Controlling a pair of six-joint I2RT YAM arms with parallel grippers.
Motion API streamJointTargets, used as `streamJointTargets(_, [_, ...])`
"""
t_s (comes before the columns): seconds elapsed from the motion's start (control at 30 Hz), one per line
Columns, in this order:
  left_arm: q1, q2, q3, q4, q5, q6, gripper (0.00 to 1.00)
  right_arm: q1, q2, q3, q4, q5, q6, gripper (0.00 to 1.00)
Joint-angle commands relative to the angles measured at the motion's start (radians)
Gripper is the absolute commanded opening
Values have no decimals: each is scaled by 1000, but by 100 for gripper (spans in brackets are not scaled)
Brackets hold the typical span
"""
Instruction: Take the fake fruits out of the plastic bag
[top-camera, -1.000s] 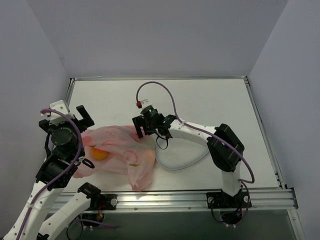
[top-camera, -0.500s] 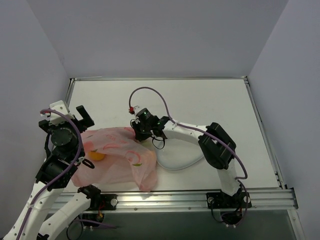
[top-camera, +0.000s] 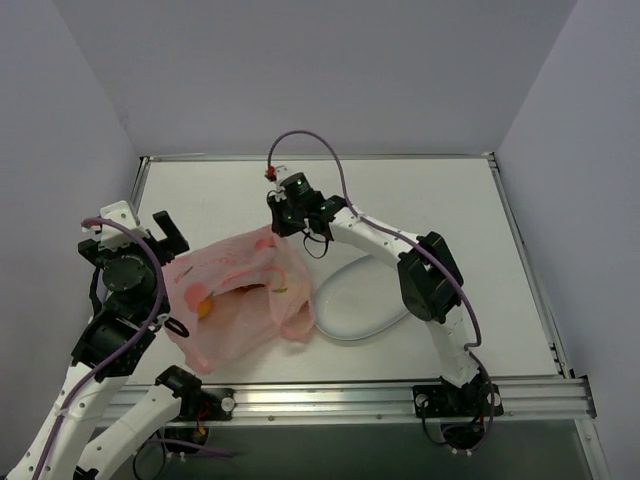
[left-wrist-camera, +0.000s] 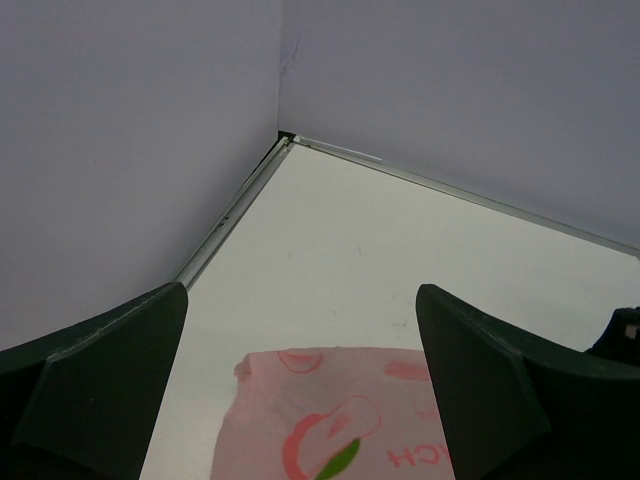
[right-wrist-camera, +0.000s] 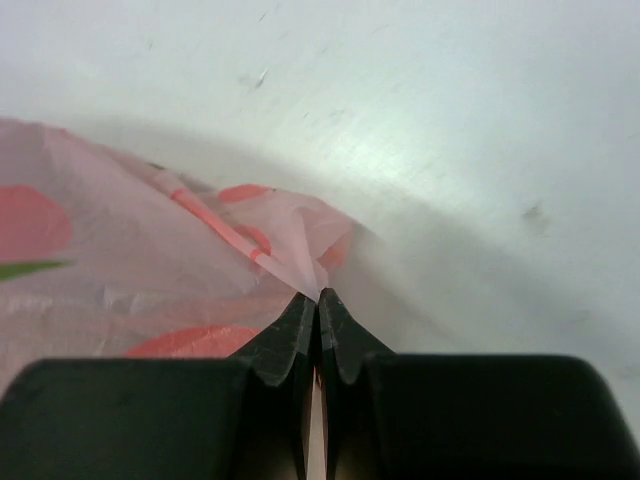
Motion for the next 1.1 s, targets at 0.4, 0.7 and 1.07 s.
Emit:
streamJointTargets(0.4, [1, 53, 29, 8, 51, -23, 97, -290, 119, 243, -42, -110, -76, 0])
streamJointTargets(0.7, [0, 96, 31, 6, 106, -28, 97, -392, 153, 257, -42, -144, -99, 0])
streamJointTargets(1.07, [1, 269, 75, -2, 463, -20, 97, -433, 168, 345, -42, -184, -88, 0])
